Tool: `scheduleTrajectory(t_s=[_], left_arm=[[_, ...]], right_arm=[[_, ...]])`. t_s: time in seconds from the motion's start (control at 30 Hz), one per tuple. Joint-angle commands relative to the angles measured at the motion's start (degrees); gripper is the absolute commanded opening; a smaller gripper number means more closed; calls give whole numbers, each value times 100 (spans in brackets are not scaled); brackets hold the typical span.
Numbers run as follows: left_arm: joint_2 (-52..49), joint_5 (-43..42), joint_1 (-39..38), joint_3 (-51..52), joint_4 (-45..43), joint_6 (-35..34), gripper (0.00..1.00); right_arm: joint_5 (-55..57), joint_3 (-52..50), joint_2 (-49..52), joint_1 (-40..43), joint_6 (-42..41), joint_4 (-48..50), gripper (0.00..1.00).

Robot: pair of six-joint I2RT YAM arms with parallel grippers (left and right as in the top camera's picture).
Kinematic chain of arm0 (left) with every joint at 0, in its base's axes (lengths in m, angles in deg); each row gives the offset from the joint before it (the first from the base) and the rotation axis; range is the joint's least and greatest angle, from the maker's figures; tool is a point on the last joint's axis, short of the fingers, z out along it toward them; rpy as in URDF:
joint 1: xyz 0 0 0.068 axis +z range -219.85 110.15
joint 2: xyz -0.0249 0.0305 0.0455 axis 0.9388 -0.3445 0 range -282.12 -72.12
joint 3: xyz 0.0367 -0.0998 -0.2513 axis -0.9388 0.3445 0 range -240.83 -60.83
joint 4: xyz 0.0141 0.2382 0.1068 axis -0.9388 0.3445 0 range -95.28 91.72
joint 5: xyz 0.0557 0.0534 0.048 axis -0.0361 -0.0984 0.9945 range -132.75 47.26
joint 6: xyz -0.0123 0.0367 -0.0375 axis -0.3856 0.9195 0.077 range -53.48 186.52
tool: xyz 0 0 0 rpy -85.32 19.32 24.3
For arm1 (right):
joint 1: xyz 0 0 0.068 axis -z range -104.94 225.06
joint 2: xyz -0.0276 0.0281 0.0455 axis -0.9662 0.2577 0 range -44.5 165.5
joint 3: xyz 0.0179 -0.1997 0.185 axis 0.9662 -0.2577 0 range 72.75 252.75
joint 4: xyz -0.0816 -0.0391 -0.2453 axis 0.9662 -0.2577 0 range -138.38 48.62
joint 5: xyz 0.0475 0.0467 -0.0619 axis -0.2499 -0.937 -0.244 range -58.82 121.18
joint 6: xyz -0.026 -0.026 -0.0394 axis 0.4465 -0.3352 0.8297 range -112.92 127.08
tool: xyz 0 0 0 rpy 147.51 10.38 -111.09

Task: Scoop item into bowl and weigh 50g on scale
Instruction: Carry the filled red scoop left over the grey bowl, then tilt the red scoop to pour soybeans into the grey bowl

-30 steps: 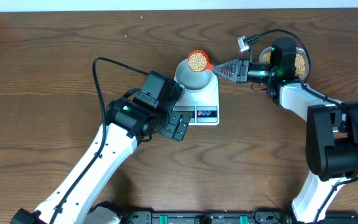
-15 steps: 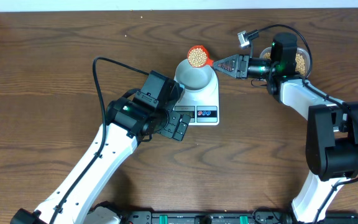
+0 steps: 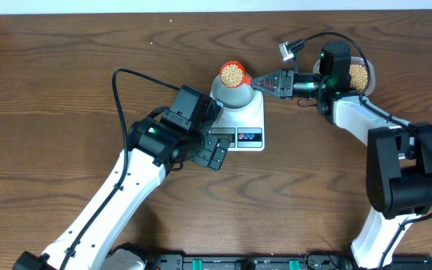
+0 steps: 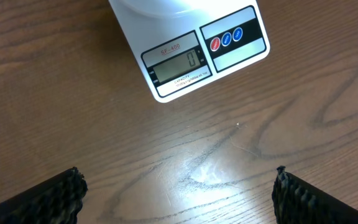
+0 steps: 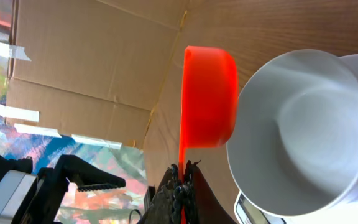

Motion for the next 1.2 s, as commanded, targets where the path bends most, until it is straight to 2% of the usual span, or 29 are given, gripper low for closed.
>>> scheduleTrajectory(t_s=[0.0,0.2,0.43,0.73,0.97,1.17], left_arm=[[4,-35,28,9,20,35,98],[4,-35,28,9,20,35,98],[4,-35,28,9,20,35,98],[4,-33,28,9,20,35,98],[4,-35,28,9,20,35,98],[4,-35,28,9,20,35,98]], right_arm=[[-125,109,-7,-26,160,-7,1],[31,109,-7,-26,334,-83,1],[533,109,-9,-72,1091,-944,1],[778,127,-238,-109,1281,-1075,2],[1655,214,-857,-155,2203,-2358,2],[2184,260,-1198,-291,2494,-2809,1]])
